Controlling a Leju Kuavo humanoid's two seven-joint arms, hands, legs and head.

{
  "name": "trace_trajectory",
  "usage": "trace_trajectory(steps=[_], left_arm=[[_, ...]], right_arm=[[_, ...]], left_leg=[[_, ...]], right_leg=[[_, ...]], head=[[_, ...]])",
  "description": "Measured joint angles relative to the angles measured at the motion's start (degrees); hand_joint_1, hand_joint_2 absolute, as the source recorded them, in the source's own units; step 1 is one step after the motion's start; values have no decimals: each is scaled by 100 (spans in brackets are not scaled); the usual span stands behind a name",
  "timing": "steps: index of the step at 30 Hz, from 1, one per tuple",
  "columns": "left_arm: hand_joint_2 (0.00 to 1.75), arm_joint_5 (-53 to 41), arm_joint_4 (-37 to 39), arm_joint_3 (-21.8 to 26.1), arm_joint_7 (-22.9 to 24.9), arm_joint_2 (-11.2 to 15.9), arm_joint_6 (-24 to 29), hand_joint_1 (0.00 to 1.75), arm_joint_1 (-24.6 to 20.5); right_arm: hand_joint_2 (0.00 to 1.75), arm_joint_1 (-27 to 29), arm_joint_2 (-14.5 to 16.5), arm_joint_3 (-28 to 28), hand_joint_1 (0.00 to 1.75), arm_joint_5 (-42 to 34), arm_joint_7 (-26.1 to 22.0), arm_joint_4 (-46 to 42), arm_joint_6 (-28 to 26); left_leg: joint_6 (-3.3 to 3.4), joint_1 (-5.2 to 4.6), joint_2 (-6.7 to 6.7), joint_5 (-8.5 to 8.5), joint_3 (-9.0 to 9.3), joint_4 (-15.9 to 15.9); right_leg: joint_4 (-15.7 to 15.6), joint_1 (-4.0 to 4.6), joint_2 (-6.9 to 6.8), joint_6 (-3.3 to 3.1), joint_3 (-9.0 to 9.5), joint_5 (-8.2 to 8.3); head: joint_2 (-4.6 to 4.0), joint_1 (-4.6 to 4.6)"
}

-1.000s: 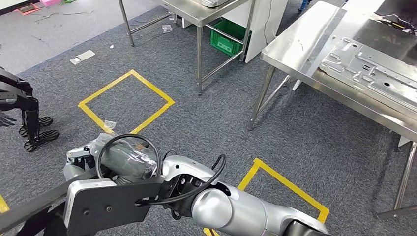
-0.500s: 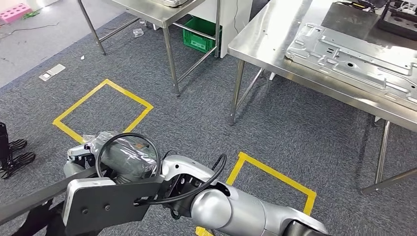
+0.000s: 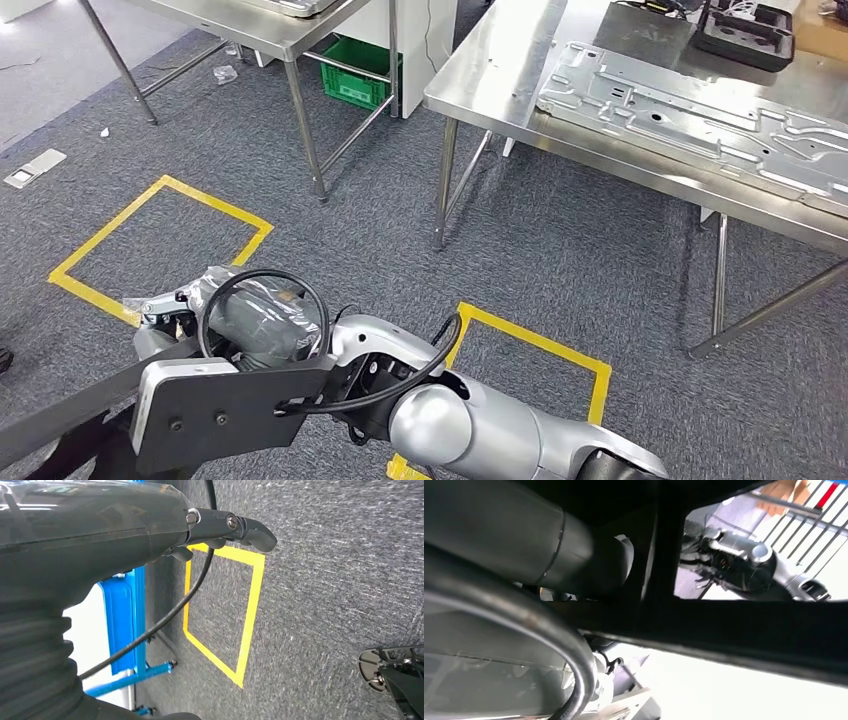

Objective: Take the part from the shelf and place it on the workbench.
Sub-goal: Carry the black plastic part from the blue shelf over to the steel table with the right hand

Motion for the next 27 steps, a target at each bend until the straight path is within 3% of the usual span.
trace_trajectory(steps=[1, 2, 4, 5, 7, 9, 10, 12, 14, 15, 16, 18, 20, 22, 24, 26, 27], left_arm=[[175, 2, 0, -1, 0, 0, -1, 0, -3], [175, 4, 0, -1, -1, 0, -3, 0, -6], [175, 8, 1, -1, -1, 0, -7, 0, -11], [175, 9, 1, -1, -2, 0, -9, 0, -11], [175, 9, 1, 0, 4, 0, -9, 0, -10], [175, 13, 1, 2, 25, 0, -9, 0, -17], [175, 19, 1, 2, 37, 0, -9, 0, -21], [175, 34, 1, 1, 42, 0, -9, 0, -21], [175, 44, 1, 0, 43, 0, -9, 0, -12], [175, 45, 1, 0, 43, 0, -9, 0, -10], [175, 46, 1, 1, 46, 0, -8, 0, -9], [175, 46, 1, 2, 55, 0, -6, 0, -10], [175, 45, 1, 1, 46, 0, -3, 0, -11], [175, 44, 1, 0, -3, 0, -1, 0, -10], [175, 44, 1, 1, -6, -3, -1, 0, -11], [175, 44, 1, 2, 45, -7, -1, 0, -14], [175, 44, 1, 2, 58, -9, -2, 0, -12]], right_arm=[[0, 3, -7, -1, 175, 0, 2, 0, 0], [0, 4, -11, -2, 175, 0, 3, 0, 0], [0, -4, -11, -11, 175, 0, 6, 0, 0], [0, -10, -9, -17, 175, 0, 5, 0, 0], [0, -17, -5, -27, 175, 0, 5, 0, 0], [0, -13, -3, -43, 175, 1, 7, -2, 0], [0, -15, 1, -55, 175, 1, 7, -4, 0], [0, -18, 18, -70, 175, 2, 4, -7, 1], [0, -11, 30, -70, 175, 2, 0, -7, 2], [0, -5, 32, -68, 175, 2, 1, -7, 2], [0, 0, 32, -69, 175, 2, 1, -7, 2], [0, 3, 34, -69, 175, 2, 1, -7, 2], [0, 0, 39, -69, 175, 2, 2, -7, 3], [0, -3, 43, -69, 175, 3, 2, -7, 4], [0, -3, 44, -72, 175, 3, 0, -7, 4], [0, -13, 43, -74, 175, 2, -3, -7, 3], [0, -18, 43, -74, 175, 2, -5, -7, 3]], left_leg=[[1, -1, 56, -8, 8, 1], [-3, -1, 107, -19, 24, 1], [-33, -18, 188, -52, 60, 5], [-55, -34, 224, -67, 71, 8], [-102, -70, 308, -86, 85, 5], [-156, -62, 371, -119, 110, 8], [-178, -49, 324, -186, 94, 80], [-204, -23, 112, -485, -117, 585], [-214, -22, -27, -812, -499, 1379], [-218, -21, -45, -865, -635, 1634], [-218, -18, -50, -796, -668, 1660], [-215, 4, -108, -382, -424, 1050], [-213, 41, -339, -75, -120, 328], [-200, 40, -494, -48, -36, 107], [-144, 31, -420, -28, -30, 78], [-65, 43, -314, -3, -12, 37], [-33, 45, -251, 2, -5, 22]], right_leg=[[-22, -6, -18, 6, 4, 83], [-286, -10, -56, 8, 133, 258], [-1100, 18, -267, -10, 550, 622], [-1409, 41, -376, -23, 705, 714], [-1621, 90, -453, -44, 793, 716], [-1650, 71, -342, -85, 792, 731], [-1665, 50, -292, -118, 803, 740], [-1686, 13, -199, -177, 829, 753], [-1683, 14, -96, -202, 836, 750], [-1681, 15, -38, -204, 840, 750], [-1679, 16, 25, -203, 848, 749], [-1670, 11, 150, -188, 877, 739], [-1644, 19, 256, -154, 871, 725], [-1630, 22, 334, -105, 831, 735], [-1635, 7, 394, -51, 803, 745], [-1451, 14, 286, -8, 701, 614], [-1187, 15, 188, 4, 573, 465]], head=[[0, 0], [0, 0], [0, 1], [0, -1], [0, -3], [0, -4], [0, -5], [0, -11], [0, -17], [0, -17], [0, -17], [0, -17], [0, -19], [0, -20], [0, -22], [0, -7], [0, 4]])
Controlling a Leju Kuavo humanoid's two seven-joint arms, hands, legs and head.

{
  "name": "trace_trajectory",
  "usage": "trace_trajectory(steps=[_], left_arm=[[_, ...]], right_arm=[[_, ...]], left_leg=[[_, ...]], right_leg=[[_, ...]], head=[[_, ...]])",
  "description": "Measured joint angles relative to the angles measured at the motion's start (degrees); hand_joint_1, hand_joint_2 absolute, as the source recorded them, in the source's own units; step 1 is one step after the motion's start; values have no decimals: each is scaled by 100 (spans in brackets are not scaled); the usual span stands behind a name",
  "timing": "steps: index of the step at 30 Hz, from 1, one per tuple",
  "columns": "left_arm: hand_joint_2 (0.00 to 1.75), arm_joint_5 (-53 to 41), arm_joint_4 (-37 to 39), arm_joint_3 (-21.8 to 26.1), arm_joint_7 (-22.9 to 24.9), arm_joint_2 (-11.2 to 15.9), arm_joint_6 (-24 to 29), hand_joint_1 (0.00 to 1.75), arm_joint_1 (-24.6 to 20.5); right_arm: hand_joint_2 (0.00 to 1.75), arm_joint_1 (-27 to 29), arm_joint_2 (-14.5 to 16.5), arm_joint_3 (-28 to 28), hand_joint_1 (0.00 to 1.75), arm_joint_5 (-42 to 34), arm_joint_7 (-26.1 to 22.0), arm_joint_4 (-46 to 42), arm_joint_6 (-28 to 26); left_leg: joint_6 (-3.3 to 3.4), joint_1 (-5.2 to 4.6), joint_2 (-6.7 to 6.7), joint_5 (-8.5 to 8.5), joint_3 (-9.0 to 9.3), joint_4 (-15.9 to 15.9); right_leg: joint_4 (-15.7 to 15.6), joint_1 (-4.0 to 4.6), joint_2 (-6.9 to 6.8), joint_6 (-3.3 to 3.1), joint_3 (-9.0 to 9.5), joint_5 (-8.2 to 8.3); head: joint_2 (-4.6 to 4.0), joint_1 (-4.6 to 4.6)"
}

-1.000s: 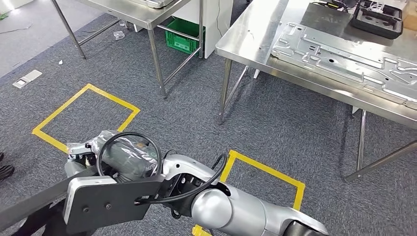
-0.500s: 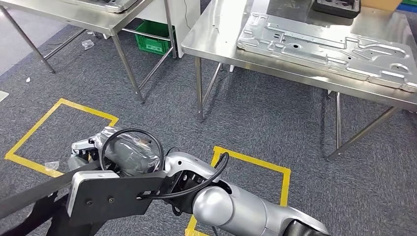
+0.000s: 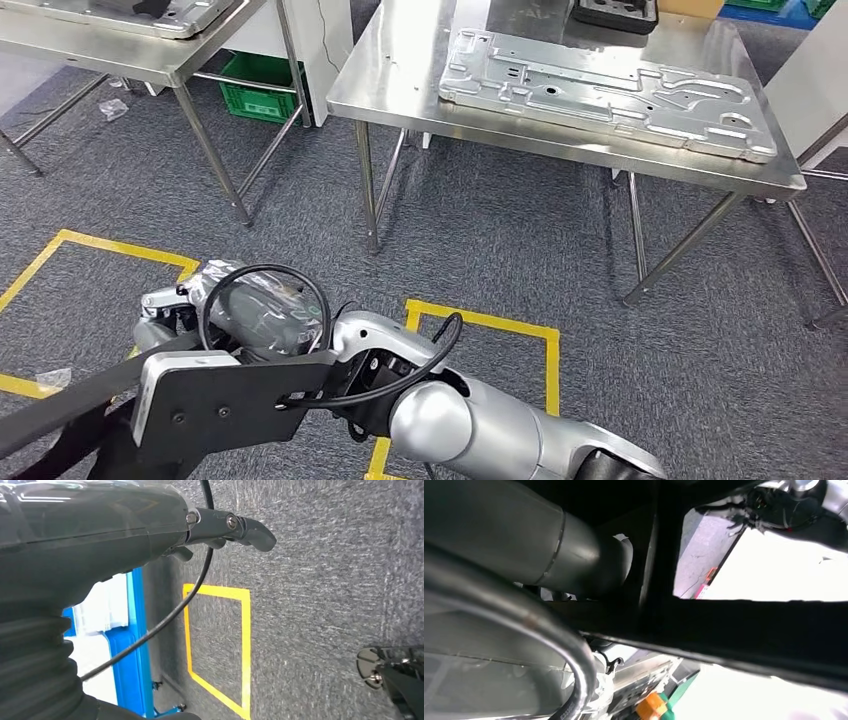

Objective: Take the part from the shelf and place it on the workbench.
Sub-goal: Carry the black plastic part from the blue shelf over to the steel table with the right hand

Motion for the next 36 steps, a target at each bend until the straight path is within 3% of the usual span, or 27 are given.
trace_trajectory(steps=[2, 4, 5, 8, 10, 13, 15, 17, 18, 19, 20, 21, 23, 24, 26, 28, 30, 31, 33, 34, 35, 36], left_arm=[[175, 0, 0, 0, 3, 1, -1, 0, 8], [175, 0, 0, 0, 3, 2, 1, 0, 9], [175, 0, 0, 0, 3, 2, 1, 0, 5], [175, -2, 0, 0, 3, 1, 0, 0, -5], [175, -8, 0, 0, 3, 2, 0, 0, -5], [175, -17, -1, 0, 4, 2, 1, 0, -12], [175, -17, -1, 0, 3, 2, 4, 0, -16], [175, -19, 0, 0, 2, 3, 6, 0, -8], [175, -19, 0, 0, 2, 3, 6, 0, -2], [175, -20, 0, 0, 4, 3, 6, 0, 2], [175, -19, 0, 0, 4, 4, 7, 0, 4], [175, -19, 0, 0, 4, 6, 8, 0, 4], [175, -19, 0, -1, 1, 9, 11, 0, 6], [175, -21, 0, -1, -16, 9, 13, 0, 8], [175, -27, 0, -2, -50, 9, 14, 0, 12], [175, -32, 0, -1, -45, 6, 13, 0, 7], [175, -34, 0, 0, -16, 3, 13, 0, 2], [175, -35, 0, 0, -8, 3, 13, 0, 3], [175, -35, 0, 0, -1, 3, 13, 0, 9], [175, -35, 0, 0, 2, 3, 13, 0, 9], [175, -35, 0, 0, 3, 3, 13, 0, 7], [175, -35, 0, 0, 3, 3, 12, 0, 3]], right_arm=[[0, 0, -4, 2, 175, 1, -1, 0, -1], [0, 7, -13, 3, 175, 1, 1, 0, 1], [0, 7, -16, 3, 175, 1, 2, 0, 1], [0, -10, -13, 2, 175, 0, 1, 0, 2], [0, -23, -5, 0, 175, 0, 1, 0, 2], [0, -25, -2, -3, 175, 0, 1, -3, 1], [0, -33, 13, -3, 175, 0, 0, -5, 1], [0, -31, 25, 2, 175, 0, 2, -4, 2], [0, -24, 26, 4, 175, 0, 3, -4, 3], [0, -16, 26, 5, 175, 1, 5, -4, 4], [0, -11, 26, 4, 175, 1, 7, -4, 4], [0, -9, 27, 4, 175, 2, 8, -4, 4], [0, -11, 29, 4, 175, 2, 7, -4, 5], [0, -12, 32, 5, 175, 1, 8, -4, 5], [0, -11, 33, 4, 175, 1, 9, -4, 7], [0, -10, 28, 2, 175, 1, 9, -4, 7], [0, -22, 25, 0, 175, 0, 7, -4, 6], [0, -27, 25, 0, 175, 0, 5, -4, 6], [0, -24, 21, 2, 175, 0, 4, -4, 6], [0, -18, 17, 2, 175, 0, 5, -4, 6], [0, -13, 14, 2, 175, 0, 5, -4, 6], [0, -11, 11, 2, 175, 0, 4, -4, 6]], left_leg=[[33, -23, 129, -6, 2, -3], [43, -39, 255, -16, 8, -1], [44, -45, 309, -23, 16, -1], [19, -70, 429, -55, 51, 1], [-21, -100, 498, -73, 56, 3], [-101, -102, 566, -124, 82, 17], [-140, -80, 413, -354, -48, 368], [-154, -70, 241, -710, -390, 1126], [-162, -66, 210, -821, -557, 1465], [-168, -59, 201, -827, -645, 1626], [-173, -46, 196, -719, -631, 1564], [-178, -25, 176, -514, -506, 1261], [-196, 26, -11, -142, -165, 468], [-201, 41, -108, -56, -56, 206], [-185, 26, -186, -63, -8, 80], [-123, 18, -103, -49, -13, 75], [-47, 21, 2, -38, -5, 57], [-20, 14, 60, -40, -2, 55], [9, 0, 185, -51, -2, 56], [15, -6, 248, -58, 1, 56], [17, -9, 307, -65, 8, 57], [17, -13, 358, -74, 19, 57]], right_leg=[[768, -9, -151, 16, -375, -334], [1169, -24, -200, 23, -577, -395], [1042, -26, -222, 22, -515, -275], [-87, 21, -441, -23, 68, 211], [-449, 74, -555, -51, 249, 266], [-510, 52, -443, -94, 279, 276], [-557, 3, -372, -152, 322, 299], [-557, -5, -295, -183, 332, 299], [-555, -4, -245, -187, 335, 297], [-553, -5, -193, -187, 339, 296], [-550, -8, -137, -184, 347, 295], [-543, -15, -78, -175, 359, 289], [-502, -20, 28, -134, 356, 265], [-479, -20, 74, -104, 336, 259], [-455, -20, 151, -53, 286, 269], [-439, -34, 149, -10, 249, 259], [-153, -33, -16, 24, 102, 84], [161, -35, -118, 35, -52, -75], [933, -44, -192, 42, -441, -374], [1160, -46, -206, 43, -564, -410], [1164, -47, -219, 40, -578, -338], [932, -45, -242, 33, -472, -173]], head=[[0, 14], [0, 14], [0, 14], [0, 14], [0, 11], [1, 9], [1, 2], [0, -5], [0, -5], [0, -5], [0, -5], [0, -6], [0, -8], [0, -9], [0, -11], [0, -9], [0, -6], [0, -4], [0, -3], [0, -4], [0, -4], [0, -4]])
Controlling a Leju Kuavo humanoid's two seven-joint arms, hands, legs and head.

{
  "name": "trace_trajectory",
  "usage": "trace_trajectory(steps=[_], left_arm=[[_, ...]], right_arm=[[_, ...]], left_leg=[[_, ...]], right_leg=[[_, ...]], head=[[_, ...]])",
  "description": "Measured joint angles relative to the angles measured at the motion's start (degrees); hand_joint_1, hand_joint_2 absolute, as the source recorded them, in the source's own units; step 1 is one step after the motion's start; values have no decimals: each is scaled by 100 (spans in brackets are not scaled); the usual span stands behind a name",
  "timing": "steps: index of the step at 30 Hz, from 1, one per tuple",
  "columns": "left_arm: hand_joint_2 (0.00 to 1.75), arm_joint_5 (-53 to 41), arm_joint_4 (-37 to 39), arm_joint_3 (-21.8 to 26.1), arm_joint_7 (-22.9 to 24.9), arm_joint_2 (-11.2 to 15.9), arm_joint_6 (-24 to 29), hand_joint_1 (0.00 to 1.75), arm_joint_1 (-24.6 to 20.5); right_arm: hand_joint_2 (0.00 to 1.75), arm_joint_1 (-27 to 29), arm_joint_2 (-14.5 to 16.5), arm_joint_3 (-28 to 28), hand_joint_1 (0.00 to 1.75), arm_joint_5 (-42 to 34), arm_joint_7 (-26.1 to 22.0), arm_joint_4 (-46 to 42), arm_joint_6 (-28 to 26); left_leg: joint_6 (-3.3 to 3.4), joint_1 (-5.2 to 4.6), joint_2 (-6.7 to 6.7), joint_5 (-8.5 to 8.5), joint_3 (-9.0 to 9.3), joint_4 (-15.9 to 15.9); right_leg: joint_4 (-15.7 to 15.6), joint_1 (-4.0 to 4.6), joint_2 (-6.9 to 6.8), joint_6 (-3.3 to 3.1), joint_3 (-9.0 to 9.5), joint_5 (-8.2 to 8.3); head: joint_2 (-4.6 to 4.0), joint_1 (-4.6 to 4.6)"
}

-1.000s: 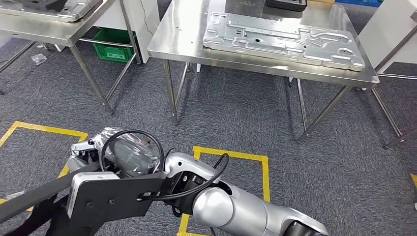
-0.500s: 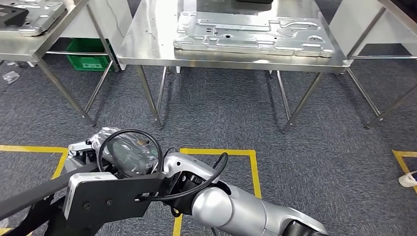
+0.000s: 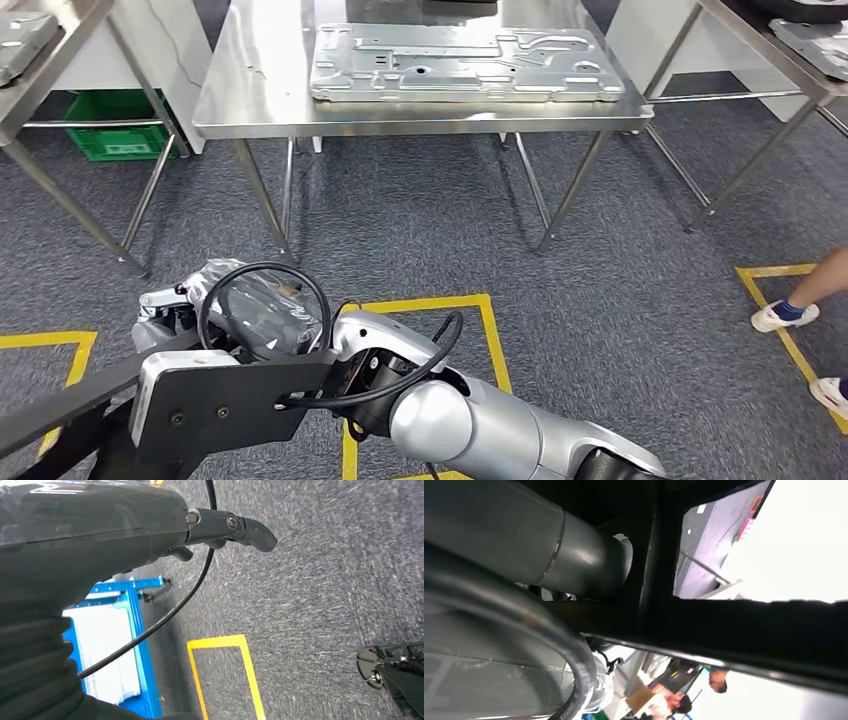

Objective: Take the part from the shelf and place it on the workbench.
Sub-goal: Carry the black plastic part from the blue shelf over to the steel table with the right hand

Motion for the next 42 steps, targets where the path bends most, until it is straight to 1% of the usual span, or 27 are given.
trace_trajectory(steps=[2, 4, 6, 7, 8, 10, 12, 13, 14, 15, 16, 17, 18, 19, 20, 22, 24, 26, 27, 28, 29, 30, 32, 34, 36, 39, 42], left_arm=[[175, 0, 0, 0, 0, 0, -4, 0, -7], [175, 0, 0, 0, 0, 0, -9, 0, -6], [175, 0, 0, 0, 1, 0, -12, 0, -7], [175, 0, 0, 0, 1, 0, -12, 0, -12], [175, 0, 0, 0, 1, 0, -12, 0, -18], [175, 0, 0, -1, -1, 0, -14, 0, -20], [175, 0, 0, -1, -2, 0, -20, 0, -5], [175, 0, 0, -1, -1, 0, -24, 0, 3], [175, 0, 0, 0, -1, 0, -25, 0, 10], [175, 0, 0, 0, 0, 1, -26, 0, 13], [175, 0, 0, 0, 1, 1, -25, 0, 13], [175, 0, 0, -1, 0, 2, -25, 0, 13], [175, 0, 0, -1, -12, 2, -24, 0, 15], [175, 0, 0, -2, -36, 1, -23, 0, 17], [175, 0, 0, -2, -59, 1, -24, 0, 18], [175, 0, 0, -1, -72, -3, -25, 0, 16], [175, 0, -1, -1, -25, -11, -26, 0, 15], [175, 0, -1, -1, -1, -15, -28, 0, 19], [175, 0, -1, -1, 0, -15, -28, 0, 22], [175, 0, -1, 0, 0, -15, -29, 0, 23], [175, 0, -1, 0, 0, -15, -28, 0, 23], [175, 0, -1, 0, 0, -15, -28, 0, 21], [175, 0, 0, 0, 0, -17, -28, 0, 16], [175, 0, -1, 0, 0, -21, -28, 0, 15], [175, 0, -1, 0, 1, -24, -30, 0, 20], [175, 1, 0, 0, 0, -24, -32, 0, 24], [175, 1, 0, 0, 0, -24, -32, 0, 23]], right_arm=[[0, -9, -1, -1, 175, 0, -2, 0, 0], [0, -23, 7, -2, 175, 1, -5, 0, -1], [0, -23, 12, -1, 175, 1, -5, 0, -1], [0, -20, 14, -2, 175, 1, -5, -1, -1], [0, -23, 15, -3, 175, 1, -5, -1, -1], [0, -28, 27, -2, 175, 1, -5, -1, -1], [0, -21, 32, 1, 175, 0, -4, 5, 2], [0, -13, 31, 2, 175, 0, -2, 11, 4], [0, -5, 30, 2, 175, 0, -1, 18, 5], [0, -1, 30, 2, 175, 0, 0, 24, 7], [0, 2, 31, 2, 175, 0, 0, 28, 8], [0, 3, 31, 2, 175, 0, -1, 31, 9], [0, 3, 32, 3, 175, -1, 2, 33, 9], [0, 5, 33, 3, 175, -1, 3, 34, 10], [0, 7, 32, 2, 175, -2, 4, 36, 10], [0, 13, 28, -1, 175, -2, 4, 37, 9], [0, 9, 23, -4, 175, -2, -1, 37, 2], [0, 11, 23, -5, 175, -2, -18, 37, -10], [0, 23, 21, -4, 175, -2, -26, 37, -15], [0, 37, 18, -4, 175, -2, -31, 37, -19], [0, 49, 15, -4, 175, -2, -34, 37, -21], [0, 57, 13, -4, 175, -2, -36, 37, -24], [0, 60, 13, -6, 175, -2, -42, 37, -30], [0, 56, 14, -7, 175, -2, -49, 37, -33], [0, 63, 15, -5, 175, -1, -52, 37, -34], [0, 76, 16, -4, 175, -1, -54, 37, -35], [0, 78, 15, -4, 175, -2, -55, 37, -35]], left_leg=[[-17, -20, 80, -26, 28, 1], [-57, -52, 150, -50, 39, 3], [-109, -71, 237, -59, 54, -16], [-137, -63, 246, -79, 66, -13], [-160, -54, 199, -135, 52, 44], [-184, -33, 3, -410, -138, 489], [-193, -34, -139, -741, -510, 1262], [-198, -34, -164, -799, -651, 1531], [-202, -28, -174, -744, -703, 1596], [-202, -18, -181, -578, -647, 1424], [-202, -1, -217, -341, -502, 1059], [-201, 20, -315, -152, -344, 677], [-198, 38, -415, -25, -212, 348], [-193, 44, -504, 30, -132, 148], [-183, 36, -556, 13, -105, 86], [-139, 22, -496, 19, -86, 54], [-67, 38, -407, 29, -59, 25], [-18, 41, -306, 25, -45, 12], [-7, 37, -258, 21, -45, 13], [-4, 33, -215, 18, -44, 14], [-3, 32, -182, 15, -42, 14], [-5, 33, -160, 10, -36, 15], [-22, 34, -142, -5, -16, 14], [-63, 11, -140, -17, -19, 17], [-81, -15, -134, -28, -33, 25], [-74, -4, -124, -14, -8, -12], [-110, -1, -122, 10, 20, -69]], right_leg=[[-799, 39, -165, -34, 401, 359], [-1287, 100, -317, -61, 640, 471], [-1359, 124, -278, -77, 651, 450], [-1377, 105, -228, -96, 659, 460], [-1399, 84, -185, -124, 672, 470], [-1433, 46, -108, -186, 701, 487], [-1432, 50, -16, -218, 705, 486], [-1429, 52, 42, -220, 710, 484], [-1426, 53, 103, -222, 718, 481], [-1422, 51, 165, -219, 730, 476], [-1413, 48, 225, -209, 744, 467], [-1402, 49, 278, -193, 750, 454], [-1380, 54, 327, -173, 744, 442], [-1365, 59, 366, -148, 729, 437], [-1359, 59, 399, -124, 712, 440], [-1359, 48, 438, -77, 689, 443], [-1191, 56, 301, -34, 603, 329], [-582, 51, 108, -5, 298, 24], [-185, 34, 68, 4, 96, -133], [123, 17, 48, 13, -65, -220], [245, 3, 36, 20, -135, -205], [137, -7, 25, 23, -88, -87], [-606, -11, -22, 13, 280, 287], [-1233, 26, -80, -5, 599, 467], [-1377, 43, -91, 2, 666, 461], [-1386, 44, -70, 10, 665, 468], [-1386, 50, -68, -5, 665, 465]], head=[[0, -1], [1, -1], [1, -2], [0, -1], [0, -2], [0, -3], [0, -4], [0, -4], [0, -4], [0, -4], [0, -4], [0, -4], [1, -6], [1, -7], [1, -9], [0, -9], [0, 1], [0, 12], [0, 13], [0, 14], [0, 14], [0, 14], [0, 15], [1, 14], [1, 10], [1, 10], [1, 9]])
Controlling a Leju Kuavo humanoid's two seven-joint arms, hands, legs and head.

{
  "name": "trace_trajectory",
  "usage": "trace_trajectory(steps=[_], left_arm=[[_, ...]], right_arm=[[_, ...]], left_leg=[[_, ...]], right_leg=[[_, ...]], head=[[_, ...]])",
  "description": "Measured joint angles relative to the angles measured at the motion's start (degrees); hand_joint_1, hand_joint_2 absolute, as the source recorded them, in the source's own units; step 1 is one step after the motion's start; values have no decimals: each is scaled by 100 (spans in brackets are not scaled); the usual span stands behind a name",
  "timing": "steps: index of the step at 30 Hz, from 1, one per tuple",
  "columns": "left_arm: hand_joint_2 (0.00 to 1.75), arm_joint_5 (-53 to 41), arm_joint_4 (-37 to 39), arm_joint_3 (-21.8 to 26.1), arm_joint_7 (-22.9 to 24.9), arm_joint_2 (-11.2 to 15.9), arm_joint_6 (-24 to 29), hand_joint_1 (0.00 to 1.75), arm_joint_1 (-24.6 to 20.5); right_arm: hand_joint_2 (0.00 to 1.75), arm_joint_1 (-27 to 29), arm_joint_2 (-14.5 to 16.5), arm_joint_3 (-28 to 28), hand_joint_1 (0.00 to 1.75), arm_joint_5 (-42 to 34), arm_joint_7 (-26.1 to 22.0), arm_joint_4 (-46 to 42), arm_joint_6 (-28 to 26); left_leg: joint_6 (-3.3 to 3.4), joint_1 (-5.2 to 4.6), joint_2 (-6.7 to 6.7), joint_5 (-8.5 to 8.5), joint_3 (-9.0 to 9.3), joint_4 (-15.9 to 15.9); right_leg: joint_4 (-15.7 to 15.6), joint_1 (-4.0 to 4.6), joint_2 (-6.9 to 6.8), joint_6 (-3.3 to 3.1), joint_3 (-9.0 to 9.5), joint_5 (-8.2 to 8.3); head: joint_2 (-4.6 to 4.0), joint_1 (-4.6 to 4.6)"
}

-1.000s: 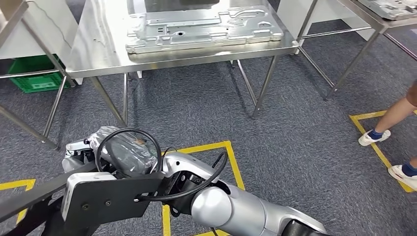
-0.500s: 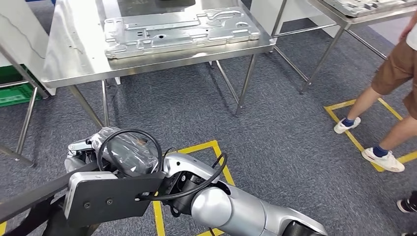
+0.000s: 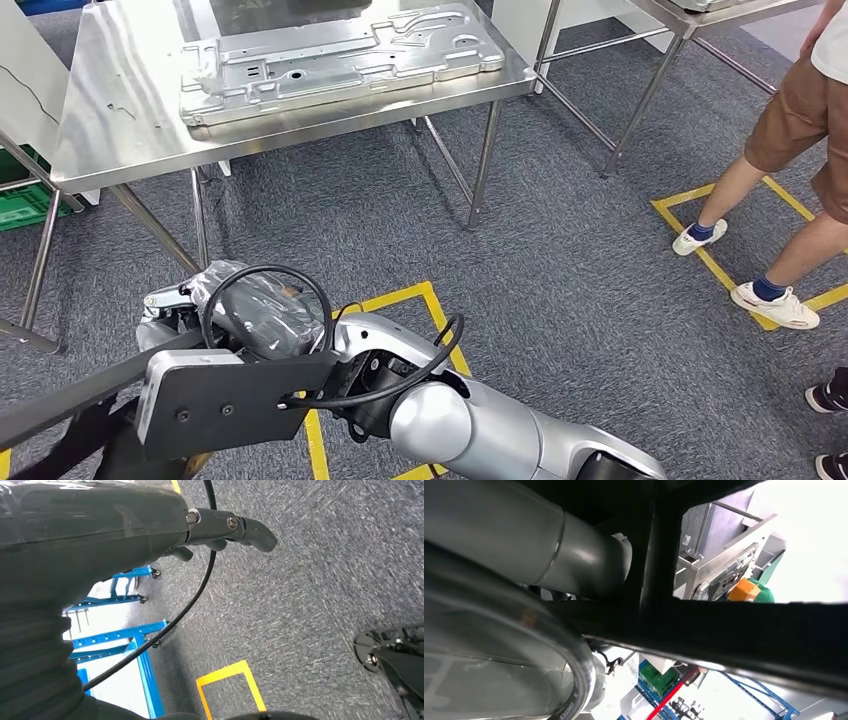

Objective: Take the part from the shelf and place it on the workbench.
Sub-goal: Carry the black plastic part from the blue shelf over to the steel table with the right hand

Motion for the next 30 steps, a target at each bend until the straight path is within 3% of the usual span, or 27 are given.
trace_trajectory(steps=[9, 16, 25, 27, 30], left_arm=[[175, 1, -1, 0, 0, -1, -50, 0, 0], [175, -2, 0, -2, 0, -2, -106, 0, 0], [175, -1, 0, -1, 0, -2, -170, 0, 0], [175, -1, -1, -2, 0, -5, -178, 0, -3], [175, 0, -2, -2, 0, -7, -206, 0, -7]], right_arm=[[0, -4, 0, 3, 175, 3, 5, 0, 16], [0, -89, 27, 33, 175, 81, 90, 0, 92], [0, -244, 134, 179, 175, 204, 178, -4, 166], [0, -289, 154, 211, 175, 207, 182, -8, 173], [0, -309, 144, 263, 175, 207, 190, -7, 193]], left_leg=[[-57, 3, 2, 24, 13, -33], [-62, -23, 2, 24, 13, -27], [17, -33, 12, 27, 10, -13], [68, 13, 31, 73, 62, -102], [89, 48, 44, 91, 88, -138]], right_leg=[[6, 8, 0, -29, 4, 2], [6, -3, -1, -26, 8, 10], [-22, -43, 1, 41, 16, 32], [175, -28, 4, 70, -77, -107], [1193, -63, 6, 100, -570, -562]], head=[[-1, 2], [-1, 2], [1, -1], [0, 4], [-1, 11]])
